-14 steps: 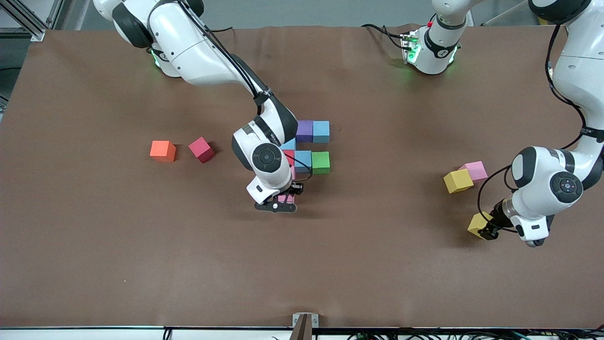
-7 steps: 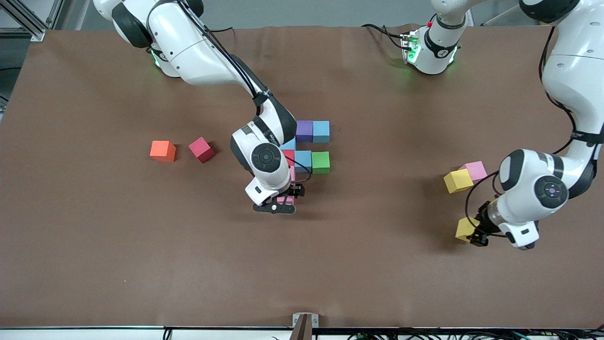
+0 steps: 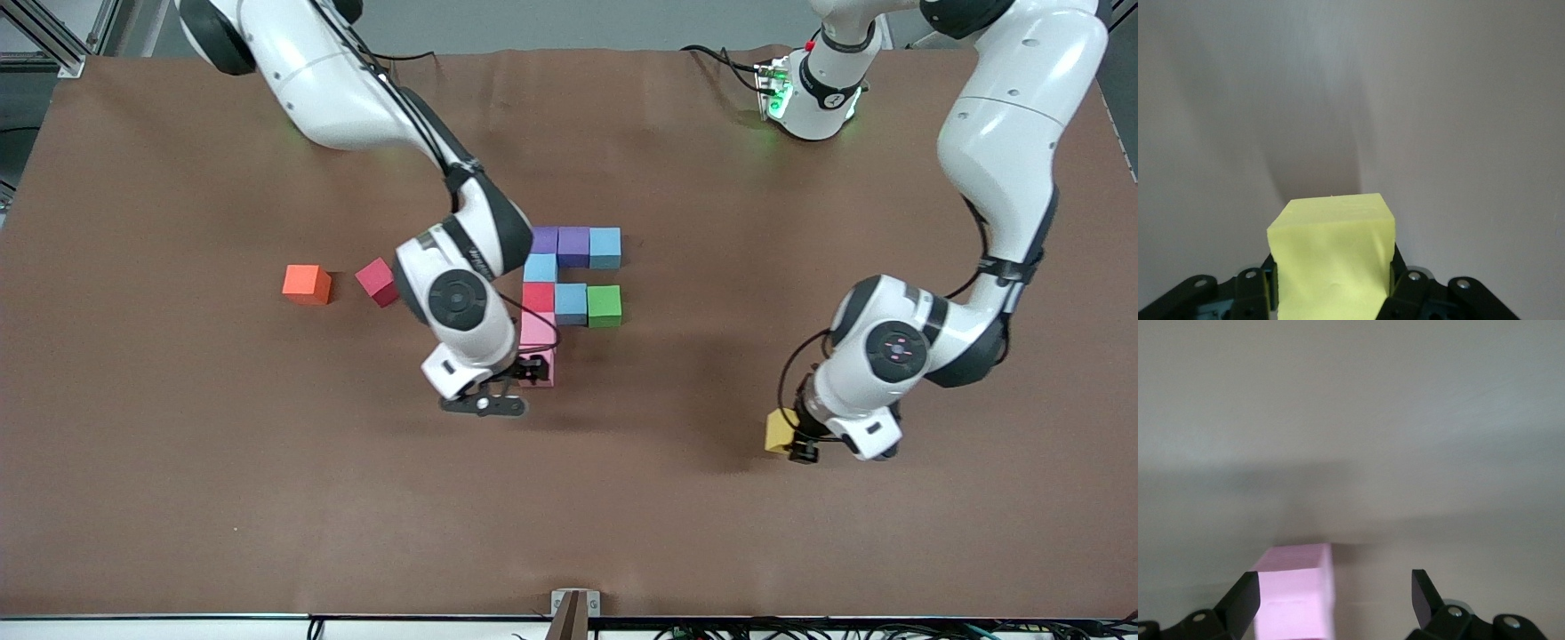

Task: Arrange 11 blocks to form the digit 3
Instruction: 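Carry the yellow cube with the left gripper while the right gripper withdraws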

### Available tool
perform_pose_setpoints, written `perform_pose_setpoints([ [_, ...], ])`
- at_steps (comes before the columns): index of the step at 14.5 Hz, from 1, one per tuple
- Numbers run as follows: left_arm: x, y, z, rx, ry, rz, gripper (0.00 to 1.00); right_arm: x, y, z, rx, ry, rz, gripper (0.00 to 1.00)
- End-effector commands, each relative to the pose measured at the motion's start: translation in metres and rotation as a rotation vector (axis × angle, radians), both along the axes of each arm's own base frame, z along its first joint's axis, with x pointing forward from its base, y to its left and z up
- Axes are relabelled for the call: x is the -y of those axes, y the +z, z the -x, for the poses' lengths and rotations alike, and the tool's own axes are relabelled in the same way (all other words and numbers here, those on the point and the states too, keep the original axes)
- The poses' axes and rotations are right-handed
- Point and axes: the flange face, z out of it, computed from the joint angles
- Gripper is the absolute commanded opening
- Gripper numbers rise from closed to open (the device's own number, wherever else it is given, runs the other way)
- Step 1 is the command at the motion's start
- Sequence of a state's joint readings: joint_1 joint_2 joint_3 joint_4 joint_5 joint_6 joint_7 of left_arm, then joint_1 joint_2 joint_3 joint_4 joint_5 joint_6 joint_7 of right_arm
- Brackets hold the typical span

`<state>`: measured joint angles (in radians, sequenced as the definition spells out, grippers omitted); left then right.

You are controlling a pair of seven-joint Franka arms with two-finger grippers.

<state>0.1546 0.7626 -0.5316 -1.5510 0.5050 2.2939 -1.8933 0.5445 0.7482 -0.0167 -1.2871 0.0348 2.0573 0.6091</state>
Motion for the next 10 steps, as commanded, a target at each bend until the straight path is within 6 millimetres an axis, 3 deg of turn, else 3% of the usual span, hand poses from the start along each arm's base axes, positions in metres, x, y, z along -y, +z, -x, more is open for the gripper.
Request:
perform_pose_setpoints([
  [1,0.046,-0.002,0.006,-0.001,0.041,0.009,0.29,0.068,0.045,-0.017,-0.038,-0.043,0.016,1.00],
  [5,0.124,-0.017,0.031,-0.006,0.087,0.014,0.29,0.165,0.077,-0.046,-0.044,0.066,0.014,1.00],
  [8,0.173,-0.029,0.060,-0.022,0.087,0.013,0.29,0.257,0.095,-0.052,-0.113,0.061,0.021,1.00],
  [10,0.194,-0.037,0.074,-0.033,0.098,0.016,0.29,0.296,0.115,-0.047,-0.148,0.024,0.021,1.00],
])
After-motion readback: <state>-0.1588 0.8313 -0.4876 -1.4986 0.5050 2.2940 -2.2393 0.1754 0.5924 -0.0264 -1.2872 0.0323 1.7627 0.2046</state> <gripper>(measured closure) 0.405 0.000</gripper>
